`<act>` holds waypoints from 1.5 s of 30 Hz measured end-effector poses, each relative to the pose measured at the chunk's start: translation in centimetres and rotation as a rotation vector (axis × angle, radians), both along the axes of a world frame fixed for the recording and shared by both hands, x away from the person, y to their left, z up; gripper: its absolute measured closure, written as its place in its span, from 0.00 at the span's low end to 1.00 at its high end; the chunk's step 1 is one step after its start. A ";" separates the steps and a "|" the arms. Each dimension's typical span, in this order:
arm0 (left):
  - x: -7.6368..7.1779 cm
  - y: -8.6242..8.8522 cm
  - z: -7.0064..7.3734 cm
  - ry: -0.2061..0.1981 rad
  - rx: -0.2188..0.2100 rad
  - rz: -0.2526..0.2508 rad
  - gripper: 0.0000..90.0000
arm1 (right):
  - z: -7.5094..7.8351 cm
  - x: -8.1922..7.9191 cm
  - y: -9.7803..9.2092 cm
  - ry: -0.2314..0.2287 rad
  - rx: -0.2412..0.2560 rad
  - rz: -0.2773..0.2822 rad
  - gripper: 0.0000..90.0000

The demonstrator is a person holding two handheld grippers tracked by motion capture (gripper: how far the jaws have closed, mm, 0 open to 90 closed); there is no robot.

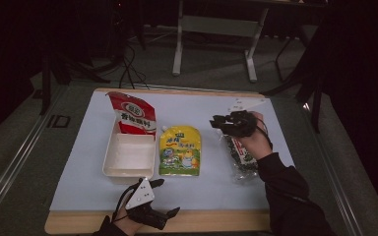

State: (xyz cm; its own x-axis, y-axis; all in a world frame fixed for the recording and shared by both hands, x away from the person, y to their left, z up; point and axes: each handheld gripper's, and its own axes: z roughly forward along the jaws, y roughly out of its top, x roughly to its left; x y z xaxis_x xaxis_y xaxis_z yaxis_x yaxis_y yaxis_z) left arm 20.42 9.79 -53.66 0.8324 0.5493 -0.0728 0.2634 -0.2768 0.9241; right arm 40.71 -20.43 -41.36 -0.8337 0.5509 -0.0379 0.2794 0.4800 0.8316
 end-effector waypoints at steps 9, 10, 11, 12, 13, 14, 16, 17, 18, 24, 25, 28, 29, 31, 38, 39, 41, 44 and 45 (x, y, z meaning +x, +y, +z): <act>0.0 0.0 0.0 0.005 0.003 0.001 0.03 | -1.7 1.2 -5.9 0.019 -0.062 -0.140 1.00; 0.0 0.0 -0.1 0.005 0.004 -0.001 0.03 | -2.0 1.3 -6.5 0.030 -0.061 -0.155 1.00; 0.0 -0.1 -0.1 0.005 0.005 -0.001 0.03 | -2.4 1.5 -7.1 0.033 -0.076 -0.180 1.00; 0.0 -0.1 -0.1 0.005 0.005 -0.001 0.03 | -2.4 1.5 -7.1 0.033 -0.076 -0.180 1.00; 0.0 -0.1 -0.1 0.006 0.006 -0.003 0.03 | -2.9 1.8 -8.0 0.044 -0.094 -0.217 1.00; 0.0 -0.1 -0.1 0.007 0.006 -0.003 0.03 | -3.4 2.0 -8.7 0.054 -0.097 -0.241 1.00; 0.0 -0.1 -0.1 0.008 0.007 -0.004 0.03 | -4.0 2.3 -9.7 0.058 -0.124 -0.285 1.00; 0.0 -0.1 -0.1 0.008 0.008 -0.005 0.03 | -4.3 2.5 -10.2 0.067 -0.128 -0.301 1.00; 0.0 -0.1 -0.1 0.008 0.006 -0.005 0.03 | -4.6 2.6 -10.7 0.070 -0.132 -0.318 1.00; 0.0 -0.2 -0.1 0.010 0.006 -0.006 0.03 | -6.6 3.2 -13.1 0.091 -0.211 -0.404 1.00; 0.1 -0.2 -0.2 0.012 0.006 -0.007 0.03 | -6.9 3.2 -13.3 0.094 -0.224 -0.415 1.00; 0.1 -0.2 -0.2 0.016 0.011 -0.009 0.03 | -8.1 3.3 -14.4 0.118 -0.259 -0.450 1.00; 0.1 -0.2 -0.2 0.016 0.011 -0.011 0.03 | -8.4 3.4 -14.6 0.124 -0.262 -0.454 1.00; 0.1 -0.3 -0.3 0.017 0.009 -0.011 0.03 | -9.1 3.4 -15.1 0.139 -0.290 -0.477 1.00; 0.1 -0.3 -0.3 0.023 0.013 -0.016 0.03 | -11.0 3.7 -16.1 0.174 -0.328 -0.522 1.00; 0.1 -0.4 -0.3 0.023 0.016 -0.016 0.03 | -11.3 3.7 -16.3 0.181 -0.323 -0.529 1.00; 0.1 -0.3 -0.3 0.022 0.015 -0.016 0.03 | -11.4 3.6 -16.4 0.182 -0.321 -0.531 1.00; 0.2 -0.4 -0.4 0.026 0.013 -0.014 0.03 | -11.9 3.5 -16.7 0.206 -0.314 -0.544 1.00; 0.2 -0.4 -0.4 0.026 0.013 -0.014 0.03 | -11.9 3.5 -16.7 0.209 -0.312 -0.546 1.00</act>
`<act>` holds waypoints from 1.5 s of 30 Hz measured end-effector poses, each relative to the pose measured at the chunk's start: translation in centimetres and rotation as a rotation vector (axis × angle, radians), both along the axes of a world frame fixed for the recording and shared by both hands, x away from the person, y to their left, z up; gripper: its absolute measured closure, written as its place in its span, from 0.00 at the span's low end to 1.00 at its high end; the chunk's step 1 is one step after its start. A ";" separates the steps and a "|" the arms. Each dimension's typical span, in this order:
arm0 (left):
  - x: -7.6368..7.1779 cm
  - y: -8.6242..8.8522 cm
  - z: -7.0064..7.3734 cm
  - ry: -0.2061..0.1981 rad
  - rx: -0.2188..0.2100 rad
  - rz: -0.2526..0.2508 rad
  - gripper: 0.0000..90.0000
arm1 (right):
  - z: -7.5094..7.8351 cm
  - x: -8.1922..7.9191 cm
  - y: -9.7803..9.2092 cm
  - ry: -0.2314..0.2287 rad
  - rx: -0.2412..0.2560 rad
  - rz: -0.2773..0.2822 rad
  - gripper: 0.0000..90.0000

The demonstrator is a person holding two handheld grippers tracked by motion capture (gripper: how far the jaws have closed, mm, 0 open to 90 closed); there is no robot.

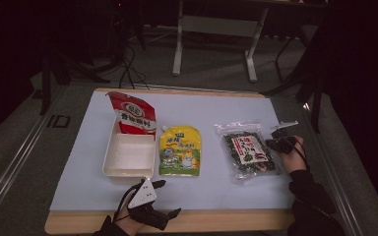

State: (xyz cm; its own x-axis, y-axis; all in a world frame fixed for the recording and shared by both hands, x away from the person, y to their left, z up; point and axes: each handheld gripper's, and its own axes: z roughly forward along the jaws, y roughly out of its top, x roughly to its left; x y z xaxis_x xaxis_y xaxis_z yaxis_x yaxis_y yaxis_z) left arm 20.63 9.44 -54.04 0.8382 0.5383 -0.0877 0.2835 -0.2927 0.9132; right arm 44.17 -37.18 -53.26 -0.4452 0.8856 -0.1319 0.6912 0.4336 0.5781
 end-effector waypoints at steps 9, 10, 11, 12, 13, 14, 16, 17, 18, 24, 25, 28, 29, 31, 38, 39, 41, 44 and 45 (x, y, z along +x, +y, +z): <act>0.0 -0.1 0.0 0.003 0.003 -0.001 0.03 | 0.1 -1.2 1.1 0.019 0.014 0.024 1.00; 0.0 -0.1 0.0 0.003 0.003 -0.001 0.03 | 0.1 -1.2 1.1 0.019 0.014 0.024 1.00; 0.0 -0.1 0.0 0.002 0.004 -0.001 0.03 | 0.1 -1.6 1.4 0.027 0.026 0.035 1.00; 0.0 -0.1 0.0 0.001 0.003 -0.001 0.03 | 0.1 -1.6 1.4 0.027 0.026 0.035 1.00; 0.0 -0.1 0.0 0.001 0.002 -0.002 0.03 | 0.1 -1.7 1.6 0.032 0.028 0.037 1.00; 0.0 -0.1 0.0 0.000 0.004 -0.003 0.03 | 0.1 -2.0 1.8 0.033 0.026 0.046 1.00; 0.0 -0.1 0.0 0.003 0.003 -0.002 0.03 | 0.2 -2.5 2.4 0.038 0.025 0.072 1.00; 0.0 -0.1 0.0 0.003 0.004 -0.002 0.03 | 0.3 -2.9 2.9 0.036 0.021 0.094 1.00; 0.0 -0.1 0.0 0.003 0.005 -0.004 0.03 | 0.4 -3.1 3.2 0.037 0.020 0.104 1.00; -0.1 -0.1 0.0 0.001 0.005 -0.004 0.03 | 1.1 -4.5 4.4 0.043 0.029 0.138 1.00; -0.1 -0.1 0.0 0.001 0.005 -0.004 0.03 | 1.1 -4.5 4.4 0.043 0.029 0.138 1.00; -0.1 -0.2 0.0 0.001 0.006 -0.005 0.03 | 1.5 -5.7 4.9 0.048 0.045 0.153 1.00; -0.1 -0.2 0.0 0.000 0.005 -0.006 0.03 | 1.4 -6.0 5.0 0.052 0.050 0.159 1.00; -0.1 -0.2 0.0 0.000 0.008 -0.007 0.03 | 1.3 -6.5 5.2 0.062 0.049 0.160 1.00; -0.1 -0.3 0.0 0.000 0.007 -0.008 0.03 | 0.7 -7.6 5.5 0.082 0.057 0.165 1.00; -0.1 -0.3 0.0 0.000 0.006 -0.008 0.03 | 0.7 -7.7 5.5 0.082 0.057 0.171 1.00; -0.1 -0.3 0.0 0.001 0.009 -0.009 0.03 | 0.7 -8.1 5.8 0.091 0.063 0.185 1.00; -0.1 -0.3 0.0 0.001 0.006 -0.008 0.03 | 0.7 -8.5 6.5 0.101 0.056 0.208 1.00; -0.1 -0.3 0.0 -0.001 0.006 -0.008 0.03 | 0.8 -8.6 6.6 0.106 0.060 0.214 1.00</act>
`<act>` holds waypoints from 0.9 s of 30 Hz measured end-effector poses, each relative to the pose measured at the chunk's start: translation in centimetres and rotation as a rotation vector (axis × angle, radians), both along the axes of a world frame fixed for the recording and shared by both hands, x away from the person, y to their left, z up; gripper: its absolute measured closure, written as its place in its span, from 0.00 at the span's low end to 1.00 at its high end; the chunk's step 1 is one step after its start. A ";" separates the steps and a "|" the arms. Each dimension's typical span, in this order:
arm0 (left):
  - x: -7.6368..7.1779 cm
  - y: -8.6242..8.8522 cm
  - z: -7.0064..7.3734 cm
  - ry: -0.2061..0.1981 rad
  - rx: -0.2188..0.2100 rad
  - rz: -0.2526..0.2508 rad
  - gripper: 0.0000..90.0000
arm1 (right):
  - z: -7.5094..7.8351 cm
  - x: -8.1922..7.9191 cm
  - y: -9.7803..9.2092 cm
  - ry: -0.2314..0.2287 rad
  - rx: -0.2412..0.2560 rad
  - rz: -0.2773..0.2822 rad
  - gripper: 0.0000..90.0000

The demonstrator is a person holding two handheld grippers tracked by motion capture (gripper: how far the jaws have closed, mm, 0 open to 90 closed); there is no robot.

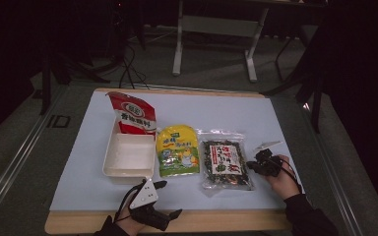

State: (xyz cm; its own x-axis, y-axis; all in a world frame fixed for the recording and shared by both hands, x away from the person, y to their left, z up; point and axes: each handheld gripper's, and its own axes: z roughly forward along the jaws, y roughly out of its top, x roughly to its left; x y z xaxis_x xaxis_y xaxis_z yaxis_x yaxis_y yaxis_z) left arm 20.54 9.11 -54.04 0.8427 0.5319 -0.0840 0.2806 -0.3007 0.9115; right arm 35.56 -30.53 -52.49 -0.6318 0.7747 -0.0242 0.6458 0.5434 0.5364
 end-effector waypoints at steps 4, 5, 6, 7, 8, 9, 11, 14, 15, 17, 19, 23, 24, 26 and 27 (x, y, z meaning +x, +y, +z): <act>0.0 0.0 0.0 0.001 0.003 -0.001 0.03 | 0.2 -0.3 0.5 0.000 -0.017 0.022 1.00; 0.0 0.0 0.0 0.001 -0.001 0.000 0.03 | 0.5 -0.1 0.5 0.000 -0.003 0.029 1.00; 0.0 0.0 0.0 0.000 0.000 0.000 0.03 | 0.6 -0.1 0.4 -0.002 0.002 0.030 0.96; 0.0 0.0 0.0 0.000 0.002 0.000 0.03 | 0.8 0.1 0.4 -0.006 0.008 0.030 0.91; 0.0 0.0 0.0 0.000 0.002 0.000 0.03 | 1.0 0.2 0.4 -0.010 0.013 0.027 0.91; 0.0 0.1 0.0 0.001 0.001 0.000 0.03 | 1.3 0.4 0.3 -0.019 0.015 0.027 0.90; 0.0 0.0 0.0 0.001 0.000 0.000 0.03 | 1.5 0.5 0.3 -0.024 0.018 0.026 0.87; 0.0 0.0 0.0 0.001 0.005 -0.002 0.03 | 2.4 1.4 0.4 -0.048 0.030 0.027 0.77; 0.0 0.0 0.0 0.000 0.003 -0.001 0.03 | 2.5 1.6 0.4 -0.049 0.037 0.026 0.75; 0.0 0.0 0.0 0.000 0.004 -0.002 0.03 | 2.7 2.2 0.4 -0.053 0.046 0.027 0.72; 0.0 0.0 0.0 0.002 0.005 -0.002 0.03 | 2.8 2.8 0.5 -0.060 0.046 0.021 0.70; 0.0 0.0 0.0 0.001 0.007 -0.003 0.03 | 2.8 4.2 0.5 -0.067 0.038 0.014 0.66; 0.0 0.0 0.0 0.001 0.007 -0.003 0.03 | 2.8 4.2 0.5 -0.067 0.038 0.014 0.66; 0.0 0.0 0.0 0.001 0.003 -0.003 0.03 | 2.7 5.4 0.4 -0.068 0.039 0.013 0.65; 0.0 0.1 0.0 0.002 0.003 -0.002 0.03 | 2.7 5.9 0.3 -0.070 0.038 0.012 0.65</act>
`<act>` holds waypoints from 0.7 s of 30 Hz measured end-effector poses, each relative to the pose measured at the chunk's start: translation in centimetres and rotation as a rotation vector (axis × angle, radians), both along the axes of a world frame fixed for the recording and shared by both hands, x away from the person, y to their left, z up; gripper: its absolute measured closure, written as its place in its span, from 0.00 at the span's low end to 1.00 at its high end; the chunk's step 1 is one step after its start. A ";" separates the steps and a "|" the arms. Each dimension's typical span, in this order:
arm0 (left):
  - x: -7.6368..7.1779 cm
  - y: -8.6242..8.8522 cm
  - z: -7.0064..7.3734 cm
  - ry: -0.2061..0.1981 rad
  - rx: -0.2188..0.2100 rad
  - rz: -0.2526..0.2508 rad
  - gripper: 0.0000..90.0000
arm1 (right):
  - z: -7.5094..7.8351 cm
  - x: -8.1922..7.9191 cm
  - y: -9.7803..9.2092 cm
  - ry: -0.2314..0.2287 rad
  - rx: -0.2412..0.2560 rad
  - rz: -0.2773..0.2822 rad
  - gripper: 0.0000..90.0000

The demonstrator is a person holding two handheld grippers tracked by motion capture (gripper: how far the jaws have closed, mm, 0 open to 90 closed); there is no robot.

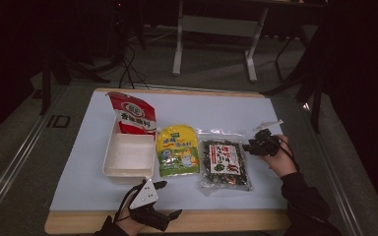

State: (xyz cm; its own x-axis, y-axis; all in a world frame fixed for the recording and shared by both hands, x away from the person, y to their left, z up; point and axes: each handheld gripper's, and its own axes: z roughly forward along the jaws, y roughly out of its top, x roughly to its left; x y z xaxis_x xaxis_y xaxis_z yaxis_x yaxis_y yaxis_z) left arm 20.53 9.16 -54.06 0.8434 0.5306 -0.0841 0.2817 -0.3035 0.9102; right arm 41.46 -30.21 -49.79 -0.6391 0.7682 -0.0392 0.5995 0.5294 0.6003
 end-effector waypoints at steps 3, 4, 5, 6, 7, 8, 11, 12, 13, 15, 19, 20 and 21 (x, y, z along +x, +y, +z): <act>0.0 0.0 -0.1 0.004 0.002 -0.001 0.03 | -0.1 1.0 -0.2 0.005 0.010 -0.010 0.64; 0.0 0.0 -0.1 0.005 0.002 -0.001 0.03 | -0.2 1.8 -0.3 0.006 0.013 -0.016 0.62; 0.0 0.0 -0.1 0.004 0.001 -0.002 0.03 | -0.3 2.3 -0.3 0.007 0.014 -0.024 0.61; 0.0 0.0 -0.1 0.002 0.002 -0.002 0.03 | -0.3 2.7 -0.4 0.011 0.020 -0.026 0.61; 0.0 0.0 -0.1 0.002 0.002 -0.002 0.03 | -0.3 2.7 -0.4 0.011 0.020 -0.026 0.61; 0.0 0.0 -0.1 0.002 0.002 -0.002 0.03 | -0.4 3.5 -0.5 0.016 0.019 -0.040 0.57; 0.0 0.1 -0.1 0.002 0.002 -0.001 0.03 | -0.6 4.5 -0.7 0.024 0.033 -0.049 0.55; 0.0 0.1 -0.1 0.002 0.002 0.001 0.03 | -0.7 4.7 -0.7 0.028 0.037 -0.043 0.53; 0.0 0.1 -0.1 0.002 0.004 0.000 0.03 | -0.8 5.0 -0.7 0.026 0.038 -0.040 0.52; 0.0 0.1 -0.1 -0.001 0.008 -0.001 0.03 | -0.9 5.5 -0.6 0.039 0.045 -0.046 0.51; 0.0 0.1 -0.1 0.000 0.010 -0.002 0.03 | -1.3 6.4 -0.3 0.053 0.047 -0.043 0.48; 0.0 0.1 -0.1 0.000 0.010 -0.002 0.03 | -1.3 6.4 -0.3 0.053 0.047 -0.043 0.48; 0.0 0.1 -0.1 0.001 0.009 -0.002 0.03 | -1.4 6.6 -0.2 0.062 0.048 -0.042 0.47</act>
